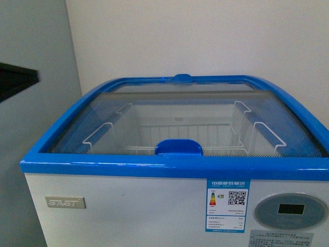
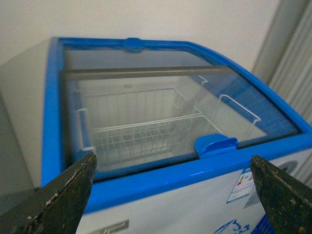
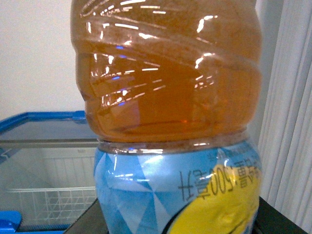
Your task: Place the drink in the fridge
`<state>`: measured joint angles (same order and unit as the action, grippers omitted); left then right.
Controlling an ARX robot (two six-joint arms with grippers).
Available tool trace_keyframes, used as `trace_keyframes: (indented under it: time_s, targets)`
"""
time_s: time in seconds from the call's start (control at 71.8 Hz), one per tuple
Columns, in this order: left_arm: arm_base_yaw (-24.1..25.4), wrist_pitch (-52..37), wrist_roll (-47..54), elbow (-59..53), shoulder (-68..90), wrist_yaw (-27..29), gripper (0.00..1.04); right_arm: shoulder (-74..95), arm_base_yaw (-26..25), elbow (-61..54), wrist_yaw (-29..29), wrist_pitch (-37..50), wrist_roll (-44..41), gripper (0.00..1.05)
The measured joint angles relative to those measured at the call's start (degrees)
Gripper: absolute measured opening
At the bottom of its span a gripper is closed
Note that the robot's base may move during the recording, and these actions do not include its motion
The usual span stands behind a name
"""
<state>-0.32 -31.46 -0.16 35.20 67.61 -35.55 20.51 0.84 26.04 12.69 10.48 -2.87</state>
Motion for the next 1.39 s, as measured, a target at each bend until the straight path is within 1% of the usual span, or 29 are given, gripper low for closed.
trace_keyframes:
  time_s: [0.111, 0.139, 0.181, 0.223, 0.251, 0.265, 0.293, 0.307, 0.334, 0.39, 0.474, 0.557, 0.627, 0.767, 0.934, 1.115, 1.171, 1.296, 1.352, 1.394]
  targets:
    - [-5.1, 4.5, 11.2, 8.6, 7.5, -3.2, 0.97, 0.0, 0.0, 0.0, 0.0, 0.0, 0.0, 0.39]
    - [-5.9, 5.7, 12.7, 10.0, 8.6, -3.9, 0.97, 0.0, 0.0, 0.0, 0.0, 0.0, 0.0, 0.39]
    - [-7.8, 8.6, 17.7, 12.9, 10.8, -5.4, 0.97, 0.0, 0.0, 0.0, 0.0, 0.0, 0.0, 0.39]
    - [-10.6, 13.4, 24.3, 16.8, 13.6, -7.5, 0.97, 0.0, 0.0, 0.0, 0.0, 0.0, 0.0, 0.39]
    - [-11.5, 15.0, 25.9, 18.1, 14.5, -7.8, 0.97, 0.0, 0.0, 0.0, 0.0, 0.0, 0.0, 0.39]
    - [-12.4, 16.7, 28.5, 19.5, 15.5, -7.8, 0.97, 0.0, 0.0, 0.0, 0.0, 0.0, 0.0, 0.39]
    - [-13.2, 18.3, 30.0, 20.7, 16.5, -7.7, 0.97, 0.0, 0.0, 0.0, 0.0, 0.0, 0.0, 0.39]
    - [-14.1, 19.7, 32.5, 22.1, 17.5, -7.4, 0.97, 0.0, 0.0, 0.0, 0.0, 0.0, 0.0, 0.39]
    - [-14.8, 21.2, 34.1, 23.5, 18.6, -7.0, 0.97, 0.0, 0.0, 0.0, 0.0, 0.0, 0.0, 0.39]
    - [-16.8, 24.7, 40.5, 27.1, 22.0, -5.5, 0.97, 0.0, 0.0, 0.0, 0.0, 0.0, 0.0, 0.39]
    - [-18.8, 27.6, 46.7, 31.5, 26.6, -3.7, 0.97, 0.0, 0.0, 0.0, 0.0, 0.0, 0.0, 0.39]
    - [-20.4, 30.2, 50.6, 35.5, 30.7, -2.4, 0.97, 0.0, 0.0, 0.0, 0.0, 0.0, 0.0, 0.39]
    - [-21.4, 33.3, 53.7, 39.0, 33.7, -1.0, 0.97, 0.0, 0.0, 0.0, 0.0, 0.0, 0.0, 0.39]
    - [-22.4, 36.7, 56.9, 45.1, 38.6, 1.2, 0.97, 0.0, 0.0, 0.0, 0.0, 0.0, 0.0, 0.39]
    - [-22.1, 43.2, 60.9, 51.8, 42.8, 4.5, 0.97, 0.0, 0.0, 0.0, 0.0, 0.0, 0.0, 0.39]
    - [-20.9, 45.0, 63.7, 55.1, 45.9, 7.8, 0.97, 0.0, 0.0, 0.0, 0.0, 0.0, 0.0, 0.39]
    - [-20.4, 44.5, 64.4, 56.2, 47.3, 9.0, 0.97, 0.0, 0.0, 0.0, 0.0, 0.0, 0.0, 0.39]
    - [-20.4, 43.1, 64.5, 58.4, 49.6, 8.4, 0.97, 0.0, 0.0, 0.0, 0.0, 0.0, 0.0, 0.39]
    - [-20.9, 40.1, 64.1, 61.6, 52.3, 8.3, 0.97, 0.0, 0.0, 0.0, 0.0, 0.0, 0.0, 0.39]
    - [-21.1, 38.0, 64.0, 64.9, 54.6, 9.8, 0.97, 0.0, 0.0, 0.0, 0.0, 0.0, 0.0, 0.39]
